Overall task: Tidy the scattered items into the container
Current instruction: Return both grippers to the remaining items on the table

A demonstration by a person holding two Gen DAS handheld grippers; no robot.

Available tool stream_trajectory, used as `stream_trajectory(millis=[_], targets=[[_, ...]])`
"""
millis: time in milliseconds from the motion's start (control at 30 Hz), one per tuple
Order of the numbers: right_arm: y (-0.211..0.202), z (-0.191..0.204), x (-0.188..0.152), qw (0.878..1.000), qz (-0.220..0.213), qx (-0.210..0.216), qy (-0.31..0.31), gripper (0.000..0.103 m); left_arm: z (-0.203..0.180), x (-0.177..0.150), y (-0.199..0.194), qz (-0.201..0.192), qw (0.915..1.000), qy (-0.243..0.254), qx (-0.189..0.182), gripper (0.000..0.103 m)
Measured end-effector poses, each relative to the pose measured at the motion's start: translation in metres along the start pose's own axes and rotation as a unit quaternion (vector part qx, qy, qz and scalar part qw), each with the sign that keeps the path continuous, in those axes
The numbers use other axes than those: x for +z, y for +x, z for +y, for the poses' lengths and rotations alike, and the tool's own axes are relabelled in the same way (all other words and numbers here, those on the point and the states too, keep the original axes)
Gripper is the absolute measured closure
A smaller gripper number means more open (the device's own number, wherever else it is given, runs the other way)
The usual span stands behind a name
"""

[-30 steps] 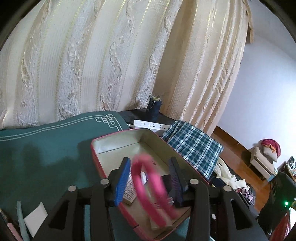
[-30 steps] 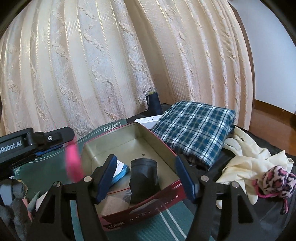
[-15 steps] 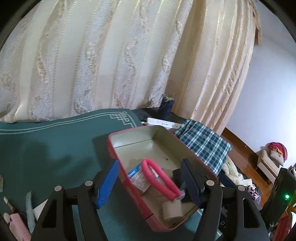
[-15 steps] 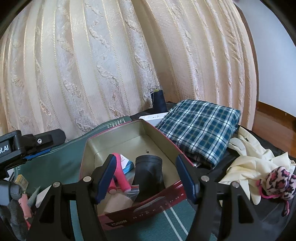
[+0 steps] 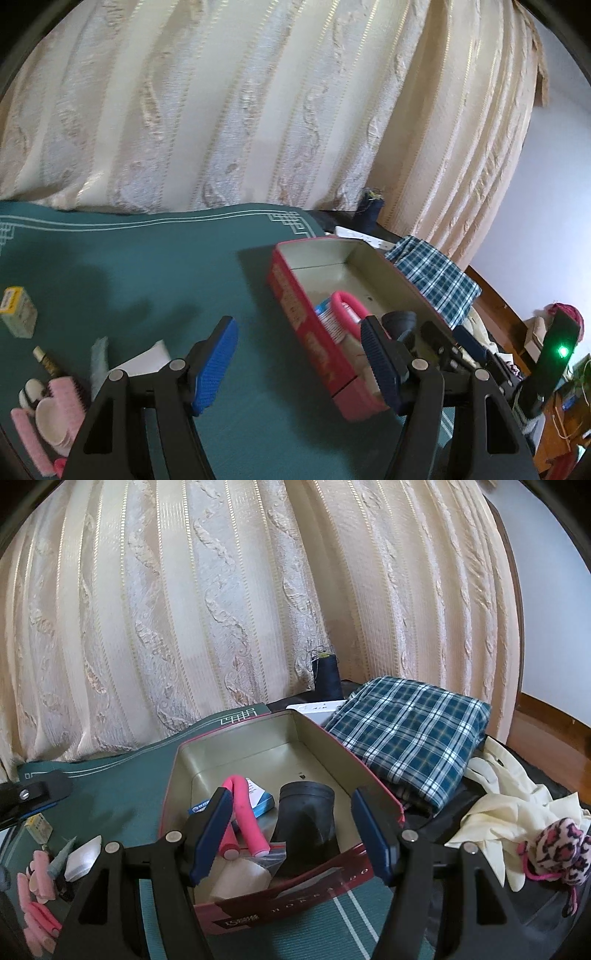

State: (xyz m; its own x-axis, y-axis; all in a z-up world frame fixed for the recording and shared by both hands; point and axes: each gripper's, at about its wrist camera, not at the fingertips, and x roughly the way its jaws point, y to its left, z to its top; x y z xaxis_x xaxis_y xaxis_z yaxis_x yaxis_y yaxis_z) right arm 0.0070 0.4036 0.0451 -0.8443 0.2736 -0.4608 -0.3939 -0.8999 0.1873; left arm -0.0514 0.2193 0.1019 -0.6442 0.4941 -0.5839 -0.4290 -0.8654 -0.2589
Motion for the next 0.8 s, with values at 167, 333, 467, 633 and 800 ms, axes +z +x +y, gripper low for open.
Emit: stream_trajectory(millis=[167, 333, 467, 633, 800], targets=[[0.001, 0.001, -0.001, 1.0, 0.002, -0.002, -0.002, 0.032, 0.027, -0.011, -0.019, -0.005, 0.9995, -0.026, 0.02, 0.033], [0.004, -0.001, -0.001, 1.0, 0.009, -0.005, 0.003, 0.032, 0.063, -0.025, -0.04, -0.009, 0.9967, -0.061, 0.052, 0.033], [0.006, 0.0, -0.002, 1.0, 0.011, -0.013, -0.001, 0.032, 0.09, -0.035, -0.057, -0.013, 0.9932, -0.085, 0.079, 0.033], [0.007, 0.005, -0.004, 1.0, 0.009, -0.02, -0.014, 0.032, 0.122, -0.049, -0.076, -0.017, 0.9883, -0.108, 0.106, 0.033], [0.008, 0.007, -0.004, 0.999, 0.004, -0.026, -0.024, 0.032, 0.154, -0.066, -0.096, -0.02, 0.982, -0.129, 0.137, 0.033]])
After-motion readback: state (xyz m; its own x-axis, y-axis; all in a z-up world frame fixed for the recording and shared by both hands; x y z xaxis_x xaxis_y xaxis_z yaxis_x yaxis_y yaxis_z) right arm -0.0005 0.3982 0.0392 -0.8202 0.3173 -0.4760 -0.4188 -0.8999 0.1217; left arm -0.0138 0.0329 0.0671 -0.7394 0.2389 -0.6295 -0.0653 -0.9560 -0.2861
